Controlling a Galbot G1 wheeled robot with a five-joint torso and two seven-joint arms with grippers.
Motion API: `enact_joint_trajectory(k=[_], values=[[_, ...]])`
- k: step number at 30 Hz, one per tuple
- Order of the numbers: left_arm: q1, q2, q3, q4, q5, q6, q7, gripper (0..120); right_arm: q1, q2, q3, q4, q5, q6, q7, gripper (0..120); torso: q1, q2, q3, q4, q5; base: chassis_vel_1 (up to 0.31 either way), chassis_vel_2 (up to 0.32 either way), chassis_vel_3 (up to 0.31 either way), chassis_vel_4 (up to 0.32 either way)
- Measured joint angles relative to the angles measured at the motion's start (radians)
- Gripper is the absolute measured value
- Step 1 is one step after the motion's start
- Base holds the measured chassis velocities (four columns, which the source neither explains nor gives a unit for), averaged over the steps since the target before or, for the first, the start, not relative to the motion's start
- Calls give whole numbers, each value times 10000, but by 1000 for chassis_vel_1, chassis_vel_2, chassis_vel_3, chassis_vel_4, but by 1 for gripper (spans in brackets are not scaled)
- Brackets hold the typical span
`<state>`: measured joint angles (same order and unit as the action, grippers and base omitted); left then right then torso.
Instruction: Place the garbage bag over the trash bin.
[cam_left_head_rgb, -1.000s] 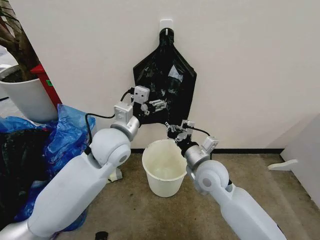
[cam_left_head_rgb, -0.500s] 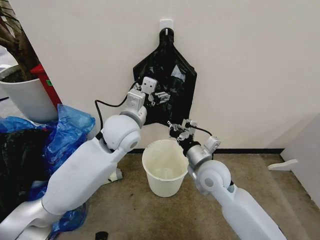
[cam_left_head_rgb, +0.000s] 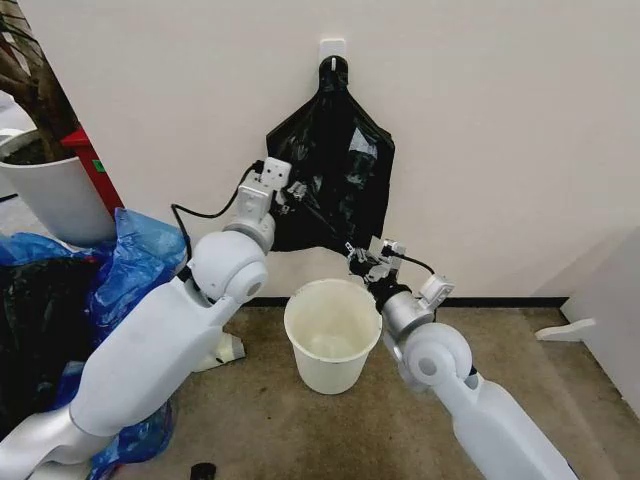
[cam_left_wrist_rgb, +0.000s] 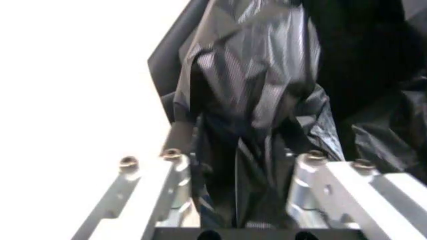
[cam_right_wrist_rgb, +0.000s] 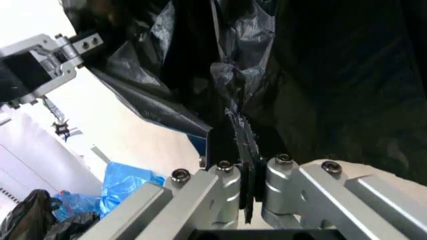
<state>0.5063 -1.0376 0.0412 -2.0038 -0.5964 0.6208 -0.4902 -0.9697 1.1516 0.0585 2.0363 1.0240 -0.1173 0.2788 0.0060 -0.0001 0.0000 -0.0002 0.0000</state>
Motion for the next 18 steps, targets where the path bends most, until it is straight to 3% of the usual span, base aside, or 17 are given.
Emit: enact_joint_trajectory(k=[6, 13, 18], values=[[55, -68, -92, 6, -20, -185, 34, 4, -12, -22, 12, 61, -18, 15, -24, 0, 0, 1, 0, -1, 0, 0, 0, 0, 0], [58, -186, -216, 49, -26, -383, 63, 0, -162, -83, 131, 206, -240, -43, -74, 1, 0, 2, 0, -1, 0, 0, 0, 0, 0], [65, -290, -286, 65, -53, -526, 41, 0, -381, -127, 254, 430, -337, -117, -253, 19, 0, 2, 0, -1, 1, 0, 0, 0, 0]])
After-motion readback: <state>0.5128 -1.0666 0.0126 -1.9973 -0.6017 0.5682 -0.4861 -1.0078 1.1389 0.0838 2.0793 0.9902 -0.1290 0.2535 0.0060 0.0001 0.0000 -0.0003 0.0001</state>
